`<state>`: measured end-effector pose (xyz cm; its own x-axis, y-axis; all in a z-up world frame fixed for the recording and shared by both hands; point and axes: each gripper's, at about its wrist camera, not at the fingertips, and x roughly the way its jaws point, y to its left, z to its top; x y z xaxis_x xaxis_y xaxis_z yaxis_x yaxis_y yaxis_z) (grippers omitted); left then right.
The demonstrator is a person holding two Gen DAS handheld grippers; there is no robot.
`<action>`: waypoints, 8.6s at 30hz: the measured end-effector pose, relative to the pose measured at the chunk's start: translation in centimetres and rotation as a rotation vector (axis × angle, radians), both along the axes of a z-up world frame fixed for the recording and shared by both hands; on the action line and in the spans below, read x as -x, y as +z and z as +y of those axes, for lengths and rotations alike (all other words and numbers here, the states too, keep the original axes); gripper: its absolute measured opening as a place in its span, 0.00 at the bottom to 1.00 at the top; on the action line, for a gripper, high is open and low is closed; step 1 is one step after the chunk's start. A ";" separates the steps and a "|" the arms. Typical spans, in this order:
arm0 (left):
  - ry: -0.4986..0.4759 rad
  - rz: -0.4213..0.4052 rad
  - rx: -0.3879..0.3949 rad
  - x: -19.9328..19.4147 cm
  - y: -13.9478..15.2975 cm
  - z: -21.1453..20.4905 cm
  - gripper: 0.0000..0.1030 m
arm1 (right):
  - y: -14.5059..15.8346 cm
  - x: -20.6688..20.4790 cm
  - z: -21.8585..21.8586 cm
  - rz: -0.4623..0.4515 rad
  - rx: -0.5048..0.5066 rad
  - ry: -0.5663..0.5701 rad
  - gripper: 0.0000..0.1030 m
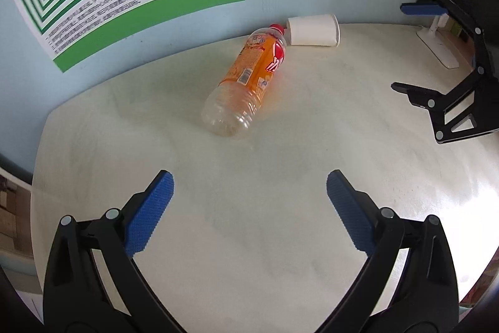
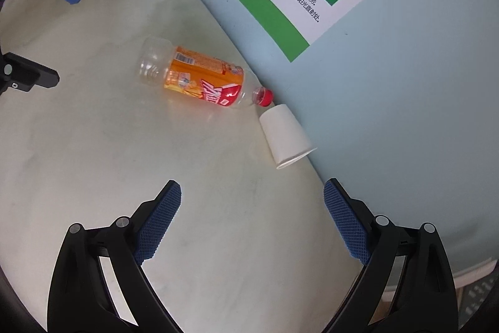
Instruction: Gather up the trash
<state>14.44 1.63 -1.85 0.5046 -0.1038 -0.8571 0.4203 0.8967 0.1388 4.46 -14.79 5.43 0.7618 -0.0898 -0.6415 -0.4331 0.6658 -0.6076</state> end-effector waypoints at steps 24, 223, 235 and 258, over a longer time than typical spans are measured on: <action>-0.135 0.143 0.020 -13.9 -7.0 -2.2 0.77 | -4.8 -20.3 -3.5 0.267 0.015 0.041 0.87; -0.160 -0.280 0.164 19.9 6.4 -6.8 0.93 | 2.9 22.8 -12.4 0.031 -0.782 -0.522 0.88; -0.129 -0.197 0.167 18.4 5.7 -6.7 0.93 | 2.3 23.5 -11.9 0.016 -0.872 -0.614 0.88; 0.008 -0.162 0.183 17.1 4.1 -2.6 0.93 | 2.2 21.5 -10.1 0.022 -0.861 -0.629 0.88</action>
<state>-2.63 -0.95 2.22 0.6354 -0.2455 -0.7321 0.3989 0.9162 0.0390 -17.01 -24.91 7.64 0.7239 0.0272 -0.6894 0.1328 0.9751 0.1779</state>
